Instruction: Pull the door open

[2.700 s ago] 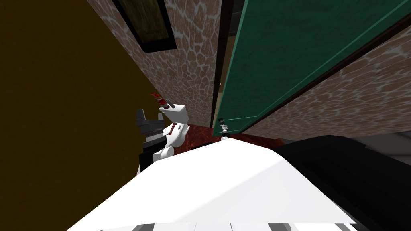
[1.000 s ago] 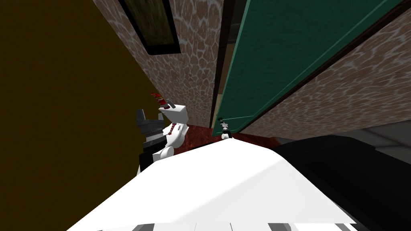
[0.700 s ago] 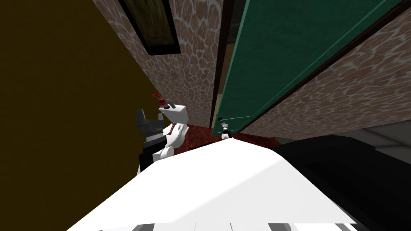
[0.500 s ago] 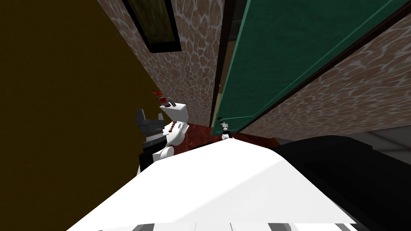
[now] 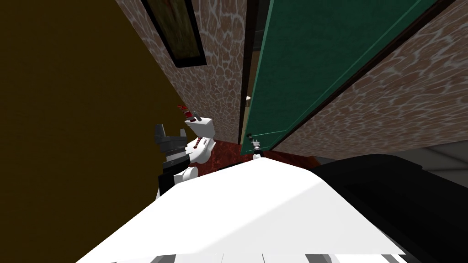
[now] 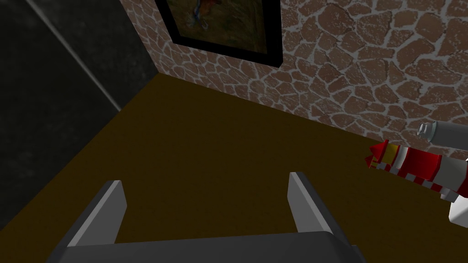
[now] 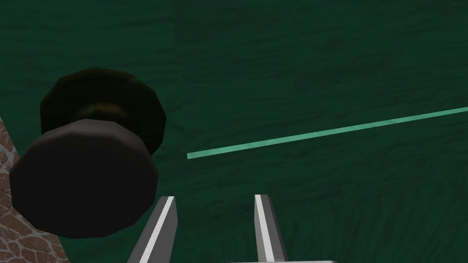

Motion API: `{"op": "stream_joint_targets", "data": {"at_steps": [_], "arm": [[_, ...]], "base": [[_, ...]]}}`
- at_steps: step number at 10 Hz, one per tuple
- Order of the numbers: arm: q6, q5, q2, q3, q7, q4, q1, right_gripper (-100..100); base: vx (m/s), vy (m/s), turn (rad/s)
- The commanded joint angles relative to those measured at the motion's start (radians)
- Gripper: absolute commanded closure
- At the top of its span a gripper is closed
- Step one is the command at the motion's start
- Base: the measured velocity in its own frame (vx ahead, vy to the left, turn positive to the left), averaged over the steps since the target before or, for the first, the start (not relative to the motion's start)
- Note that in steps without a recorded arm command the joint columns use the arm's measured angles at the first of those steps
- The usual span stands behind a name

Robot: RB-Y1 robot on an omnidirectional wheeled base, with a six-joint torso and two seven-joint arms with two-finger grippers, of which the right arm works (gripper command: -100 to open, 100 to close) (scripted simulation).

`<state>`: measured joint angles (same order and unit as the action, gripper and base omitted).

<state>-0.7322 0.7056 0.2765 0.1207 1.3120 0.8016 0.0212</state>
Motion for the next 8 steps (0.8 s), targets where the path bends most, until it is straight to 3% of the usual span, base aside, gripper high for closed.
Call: {"op": "stream_joint_targets", "data": {"at_steps": [1,2,3,4,8], "arm": [[0.010,-0.003,-0.016,0.006,-0.016,0.044,0.007,-100],[-0.010,-0.012,-0.012,0.028,-0.001,0.049,0.016,-100],[-0.010,-0.012,-0.012,0.028,-0.001,0.049,0.016,-100],[-0.030,-0.021,-0.009,0.049,0.014,0.055,0.025,-100],[-0.064,-0.036,-0.003,0.086,0.039,0.065,0.040,-100]], "base": [[0.006,0.008,0.001],[-0.048,-0.024,0.087],[-0.061,-0.034,0.078],[-0.103,-0.051,0.156],[-0.119,-0.043,0.061]]}}
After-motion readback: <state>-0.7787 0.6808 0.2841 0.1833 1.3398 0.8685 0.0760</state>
